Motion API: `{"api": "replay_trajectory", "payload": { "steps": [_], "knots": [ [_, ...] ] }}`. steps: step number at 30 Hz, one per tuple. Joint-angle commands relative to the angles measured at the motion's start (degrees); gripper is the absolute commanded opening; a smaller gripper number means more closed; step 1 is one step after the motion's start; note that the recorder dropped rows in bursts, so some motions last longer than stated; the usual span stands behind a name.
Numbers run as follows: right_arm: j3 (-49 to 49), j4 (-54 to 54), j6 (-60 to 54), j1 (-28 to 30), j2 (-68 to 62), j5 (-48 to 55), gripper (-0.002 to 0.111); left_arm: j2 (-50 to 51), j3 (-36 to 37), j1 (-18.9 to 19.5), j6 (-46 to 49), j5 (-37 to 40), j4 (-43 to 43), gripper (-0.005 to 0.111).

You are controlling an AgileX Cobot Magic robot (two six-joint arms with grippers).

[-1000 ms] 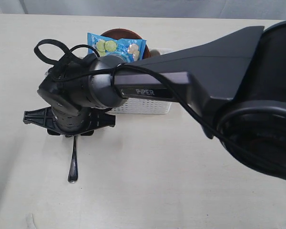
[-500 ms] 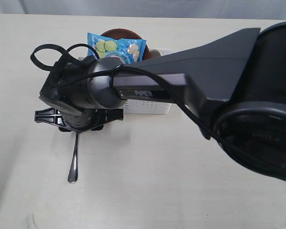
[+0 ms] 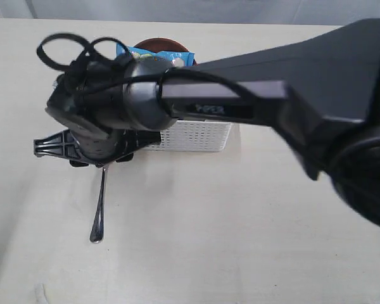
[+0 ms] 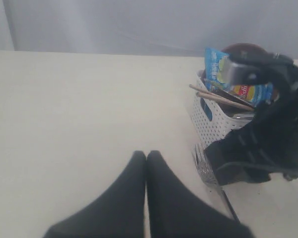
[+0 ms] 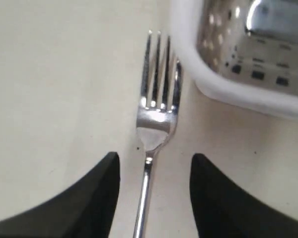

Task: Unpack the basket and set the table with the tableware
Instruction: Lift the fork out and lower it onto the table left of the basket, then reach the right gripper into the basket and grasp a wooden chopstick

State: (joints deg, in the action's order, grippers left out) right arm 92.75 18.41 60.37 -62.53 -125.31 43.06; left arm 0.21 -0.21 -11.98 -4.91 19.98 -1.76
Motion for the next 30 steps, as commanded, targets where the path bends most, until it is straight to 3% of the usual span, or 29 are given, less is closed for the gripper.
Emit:
{"api": "replay_trajectory", "payload": {
  "steps": [1,6,14,22,26,30],
  "knots": [
    [-0.15,-4.84,-13.33,0.14,6.80,5.82,0.044,-0.21,0.21,-0.26,0.17,-0.12,0.05,0.000],
    [-0.15,-11.67,-28.13,0.14,14.35,9.56,0.044,-0.21,0.21,-0.26,0.17,-0.12,0.05,0.000],
    [-0.15,-2.03,-38.34,5.72,21.75,9.97,0.044,-0.21,0.21,-0.26,0.17,-0.12,0.05,0.000],
    [-0.15,-9.09,-66.59,17.75,18.07,9.59,0.044,-0.21,0.21,-0.26,0.17,-0.12,0.05,0.000],
    [-0.15,-9.15,-75.76,18.13,13.13,7.82,0.044,-0.21,0.21,-0.26,0.17,-0.12,0.05,0.000],
    [-0.15,-9.03,-75.99,18.42,9.29,4.33,0.044,-0.21,0.21,-0.26,0.17,-0.12,0.05,0.000]
  ]
}}
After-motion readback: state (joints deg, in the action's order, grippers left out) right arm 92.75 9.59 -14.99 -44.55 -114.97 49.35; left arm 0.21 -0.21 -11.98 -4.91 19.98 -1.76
